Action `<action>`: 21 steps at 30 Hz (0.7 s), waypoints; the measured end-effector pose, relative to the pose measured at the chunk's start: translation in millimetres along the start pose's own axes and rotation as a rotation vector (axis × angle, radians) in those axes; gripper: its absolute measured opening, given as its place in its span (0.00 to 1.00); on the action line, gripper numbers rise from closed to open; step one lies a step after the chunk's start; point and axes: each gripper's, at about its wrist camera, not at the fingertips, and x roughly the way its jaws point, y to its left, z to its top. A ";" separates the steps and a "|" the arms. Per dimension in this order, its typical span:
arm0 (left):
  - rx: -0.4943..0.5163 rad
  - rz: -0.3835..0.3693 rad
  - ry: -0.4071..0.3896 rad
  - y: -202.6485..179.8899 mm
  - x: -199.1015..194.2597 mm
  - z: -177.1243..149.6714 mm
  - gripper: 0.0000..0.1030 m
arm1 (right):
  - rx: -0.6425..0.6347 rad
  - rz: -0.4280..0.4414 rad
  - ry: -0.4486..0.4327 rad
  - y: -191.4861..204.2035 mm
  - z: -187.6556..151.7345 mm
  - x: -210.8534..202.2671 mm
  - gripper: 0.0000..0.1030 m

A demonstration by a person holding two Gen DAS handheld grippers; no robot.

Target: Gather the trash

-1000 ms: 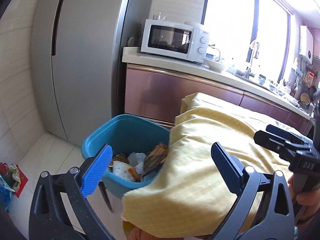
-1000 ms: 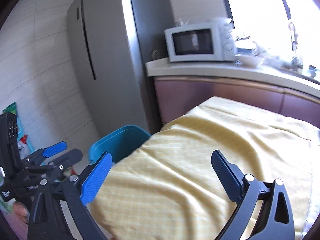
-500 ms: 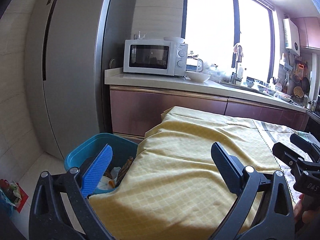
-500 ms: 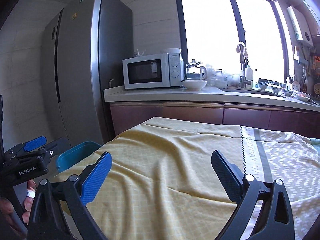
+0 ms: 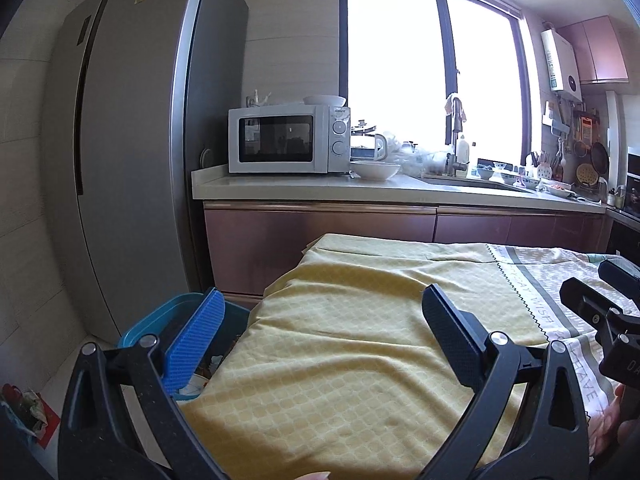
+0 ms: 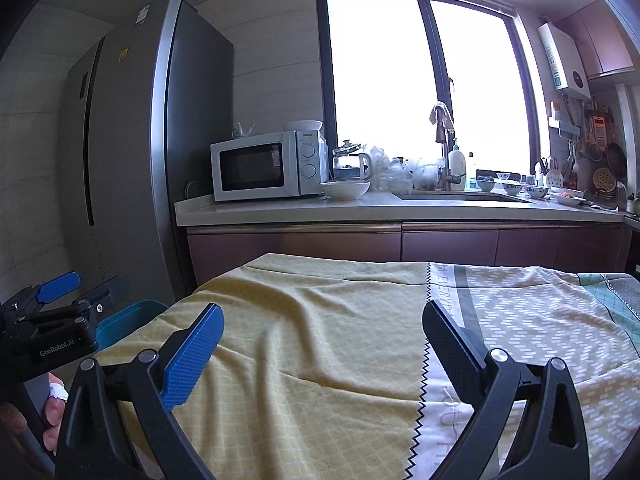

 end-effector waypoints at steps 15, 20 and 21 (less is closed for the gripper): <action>0.023 0.001 -0.023 -7.6 -5.0 0.0 0.94 | 0.016 -0.013 -0.010 -11.0 1.3 -6.2 0.93; 0.017 0.002 -0.025 -7.1 -4.8 0.2 0.94 | 0.017 -0.016 -0.010 -12.9 1.5 -6.6 0.93; 0.017 0.004 -0.025 -7.1 -4.6 -0.2 0.94 | 0.017 -0.016 -0.010 -13.4 1.5 -6.5 0.93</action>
